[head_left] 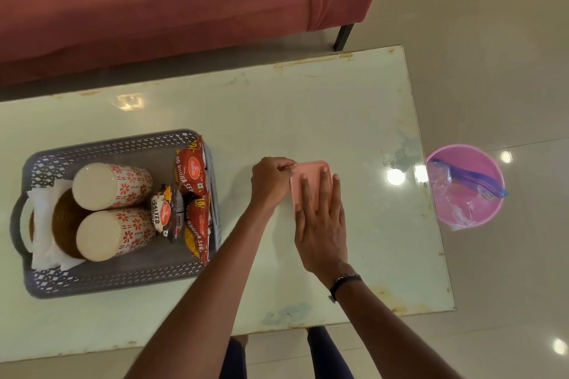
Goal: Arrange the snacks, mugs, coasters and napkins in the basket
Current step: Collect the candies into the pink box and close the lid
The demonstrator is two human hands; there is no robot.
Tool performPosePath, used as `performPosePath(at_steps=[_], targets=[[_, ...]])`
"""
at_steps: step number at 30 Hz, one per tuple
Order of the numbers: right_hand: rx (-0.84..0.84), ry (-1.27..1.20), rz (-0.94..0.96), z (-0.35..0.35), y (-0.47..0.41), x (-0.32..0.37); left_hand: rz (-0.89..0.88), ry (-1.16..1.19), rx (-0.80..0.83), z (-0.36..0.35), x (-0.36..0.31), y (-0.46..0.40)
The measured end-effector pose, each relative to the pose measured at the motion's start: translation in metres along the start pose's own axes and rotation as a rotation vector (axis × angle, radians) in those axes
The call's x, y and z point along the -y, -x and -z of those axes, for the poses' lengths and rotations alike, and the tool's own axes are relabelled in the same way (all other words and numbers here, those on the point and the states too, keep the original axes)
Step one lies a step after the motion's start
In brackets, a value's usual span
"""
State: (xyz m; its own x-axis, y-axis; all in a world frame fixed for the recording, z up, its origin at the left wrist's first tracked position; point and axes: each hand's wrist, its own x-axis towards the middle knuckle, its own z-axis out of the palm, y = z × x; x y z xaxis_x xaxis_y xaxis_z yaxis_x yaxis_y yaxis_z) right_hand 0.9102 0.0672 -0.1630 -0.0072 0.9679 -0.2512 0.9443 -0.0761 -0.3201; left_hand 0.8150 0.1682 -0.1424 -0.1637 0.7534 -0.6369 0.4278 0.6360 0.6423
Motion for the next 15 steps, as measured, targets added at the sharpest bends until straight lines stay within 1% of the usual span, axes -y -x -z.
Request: performPosePath(at_steps=[2,4,6,8,10,12,13,15], targets=[[-0.007,-0.023,-0.007,0.001,-0.001,0.001,-0.02,-0.019,-0.008,-0.002,-0.001,0.001],[-0.03,-0.089,0.032,0.003,-0.001,0.0,-0.071,-0.098,-0.049,-0.005,-0.002,0.008],[-0.059,-0.321,0.077,0.008,-0.001,-0.007,-0.112,-0.2,-0.126,-0.011,-0.001,0.015],[-0.147,-0.607,-0.036,0.018,0.001,-0.019,-0.146,-0.225,-0.186,-0.016,0.0,0.022],[-0.199,-0.753,-0.211,0.021,0.005,-0.033,-0.234,-0.309,-0.261,-0.022,0.005,0.03],[-0.181,-0.81,-0.288,0.022,0.004,-0.04,-0.387,-0.458,-0.327,-0.026,0.014,0.041],[-0.168,-0.799,-0.276,0.022,0.002,-0.04,-0.459,-0.517,-0.325,-0.028,0.021,0.048],[-0.127,-0.738,-0.221,0.022,-0.004,-0.033,-0.563,-0.584,-0.262,-0.032,0.038,0.066]])
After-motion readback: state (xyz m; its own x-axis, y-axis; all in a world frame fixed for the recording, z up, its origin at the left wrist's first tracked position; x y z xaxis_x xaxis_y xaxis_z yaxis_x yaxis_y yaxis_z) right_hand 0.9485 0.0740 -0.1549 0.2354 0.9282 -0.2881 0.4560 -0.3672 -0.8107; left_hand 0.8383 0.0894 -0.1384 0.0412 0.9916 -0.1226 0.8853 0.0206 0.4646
